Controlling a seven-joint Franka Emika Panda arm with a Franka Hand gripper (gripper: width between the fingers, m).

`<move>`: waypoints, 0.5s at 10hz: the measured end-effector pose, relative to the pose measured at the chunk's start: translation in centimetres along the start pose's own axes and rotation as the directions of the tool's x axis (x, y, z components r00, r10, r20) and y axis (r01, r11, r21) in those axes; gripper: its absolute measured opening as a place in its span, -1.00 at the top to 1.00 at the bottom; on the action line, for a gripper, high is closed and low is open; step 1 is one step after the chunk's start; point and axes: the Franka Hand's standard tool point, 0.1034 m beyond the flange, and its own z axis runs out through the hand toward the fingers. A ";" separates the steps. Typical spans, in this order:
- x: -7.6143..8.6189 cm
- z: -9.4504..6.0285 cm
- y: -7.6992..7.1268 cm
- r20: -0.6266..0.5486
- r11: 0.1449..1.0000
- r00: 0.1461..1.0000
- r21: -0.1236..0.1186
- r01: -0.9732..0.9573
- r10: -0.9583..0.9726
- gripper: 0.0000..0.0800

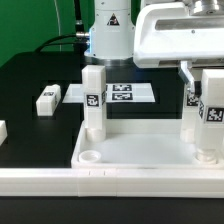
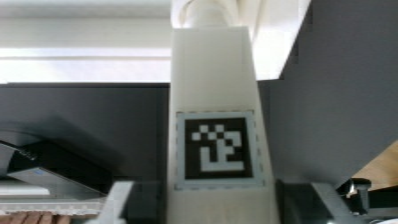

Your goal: Assemble desk

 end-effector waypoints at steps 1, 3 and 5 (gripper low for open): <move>0.0 0.0 0.0 -0.002 1.000 1.000 0.000 0.000 0.000 0.28; 0.1 0.0 0.1 -0.003 1.000 1.000 -0.001 0.000 0.000 0.28; 0.2 0.1 0.1 -0.009 1.000 1.000 -0.002 0.006 -0.006 0.28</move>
Offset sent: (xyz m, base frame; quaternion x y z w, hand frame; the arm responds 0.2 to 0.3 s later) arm 0.0047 0.0008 -0.0083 0.0062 0.0026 -0.0062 1.0000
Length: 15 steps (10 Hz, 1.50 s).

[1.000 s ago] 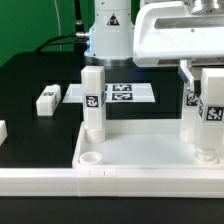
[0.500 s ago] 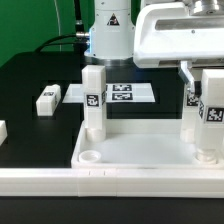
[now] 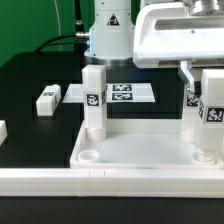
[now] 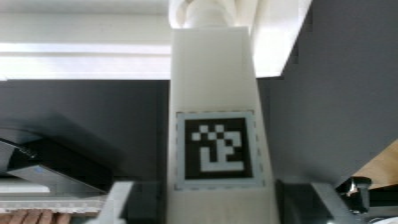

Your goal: Assemble desk

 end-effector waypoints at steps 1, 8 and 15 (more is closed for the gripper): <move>0.0 0.0 0.0 -0.001 1.000 1.000 0.000 0.002 -0.002 0.28; 0.7 -1.1 0.4 0.048 1.000 0.998 0.010 -0.028 0.027 0.28; -0.1 -0.4 -0.1 0.054 1.000 0.999 0.010 -0.009 0.009 0.28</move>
Offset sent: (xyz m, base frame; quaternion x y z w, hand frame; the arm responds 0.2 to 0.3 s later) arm -0.0076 0.0003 -0.0041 -0.0106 -0.0100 0.0353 0.9993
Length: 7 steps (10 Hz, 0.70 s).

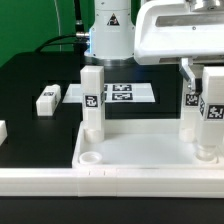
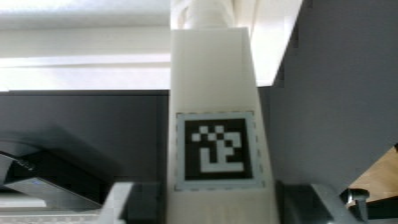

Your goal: Assemble desk

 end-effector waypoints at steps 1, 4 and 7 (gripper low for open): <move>0.0 0.0 0.1 0.000 1.000 1.000 -0.001 0.000 0.000 0.28; 0.1 0.1 0.1 -0.005 1.000 1.000 -0.001 0.001 -0.001 0.28; -0.1 0.4 0.1 -0.003 1.000 1.000 -0.004 0.006 -0.006 0.28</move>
Offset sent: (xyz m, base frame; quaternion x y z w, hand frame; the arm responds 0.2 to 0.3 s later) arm 0.0053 0.0036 -0.0043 0.0047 0.0042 -0.0066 1.0000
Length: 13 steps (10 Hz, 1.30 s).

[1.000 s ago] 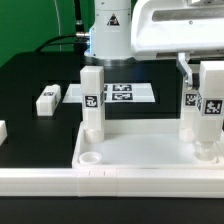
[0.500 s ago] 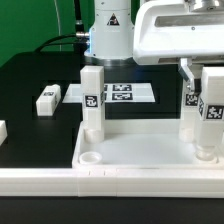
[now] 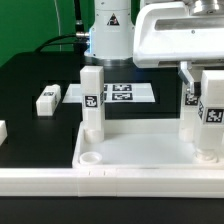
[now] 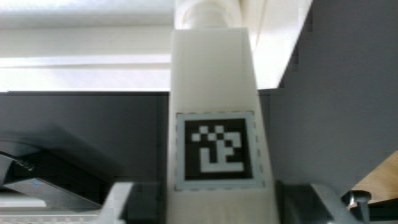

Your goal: Assemble desk

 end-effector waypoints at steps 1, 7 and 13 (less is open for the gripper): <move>0.0 0.0 0.0 0.000 1.000 1.000 0.000 0.000 0.000 0.28; -0.1 0.2 -0.1 -0.014 1.000 1.000 -0.002 0.009 -0.009 0.28; -0.1 0.2 0.0 -0.015 1.000 1.000 -0.002 0.009 -0.009 -0.47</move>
Offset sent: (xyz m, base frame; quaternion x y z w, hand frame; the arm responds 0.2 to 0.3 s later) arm 0.0018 0.0080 -0.0088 0.0112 0.0163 0.0021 0.9998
